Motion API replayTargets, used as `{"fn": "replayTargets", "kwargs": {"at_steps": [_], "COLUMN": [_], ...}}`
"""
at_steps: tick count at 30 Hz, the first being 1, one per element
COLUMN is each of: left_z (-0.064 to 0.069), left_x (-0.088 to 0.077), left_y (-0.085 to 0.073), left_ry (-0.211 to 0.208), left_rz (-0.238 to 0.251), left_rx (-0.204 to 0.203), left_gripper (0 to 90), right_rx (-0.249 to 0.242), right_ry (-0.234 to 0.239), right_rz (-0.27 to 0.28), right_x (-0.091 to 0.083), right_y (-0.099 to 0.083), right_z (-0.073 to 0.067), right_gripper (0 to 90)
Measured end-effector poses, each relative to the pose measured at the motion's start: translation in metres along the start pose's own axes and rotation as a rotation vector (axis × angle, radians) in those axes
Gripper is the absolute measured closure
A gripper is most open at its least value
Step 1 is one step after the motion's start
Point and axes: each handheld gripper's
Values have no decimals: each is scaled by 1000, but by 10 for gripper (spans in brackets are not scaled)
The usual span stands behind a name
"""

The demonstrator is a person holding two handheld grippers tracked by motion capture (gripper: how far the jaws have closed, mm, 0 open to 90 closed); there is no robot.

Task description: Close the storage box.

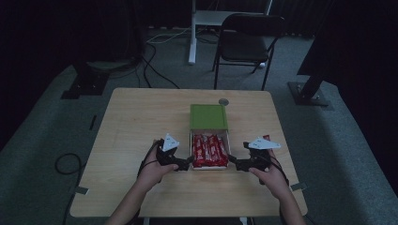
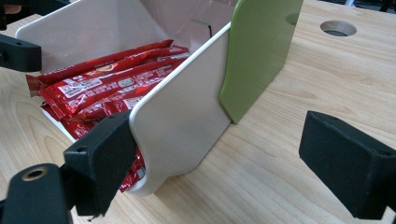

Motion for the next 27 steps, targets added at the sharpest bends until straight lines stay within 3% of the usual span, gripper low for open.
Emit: {"fn": "replayTargets", "kwargs": {"at_steps": [27], "left_z": [-9], "left_x": [7], "left_y": [6], "left_ry": [23], "left_rz": [10], "left_rx": [-33], "left_gripper": [26], "right_rx": [14], "right_ry": [-4], "right_rz": [9], "right_x": [8], "right_y": [9], "right_z": [7], "right_gripper": [108]}}
Point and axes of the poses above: each handheld gripper's, and its own axes: x roughly forward along the jaws, y roughly out of its top, z roughly to its right, and after that the axes turned 7 degrees about y, right-handed
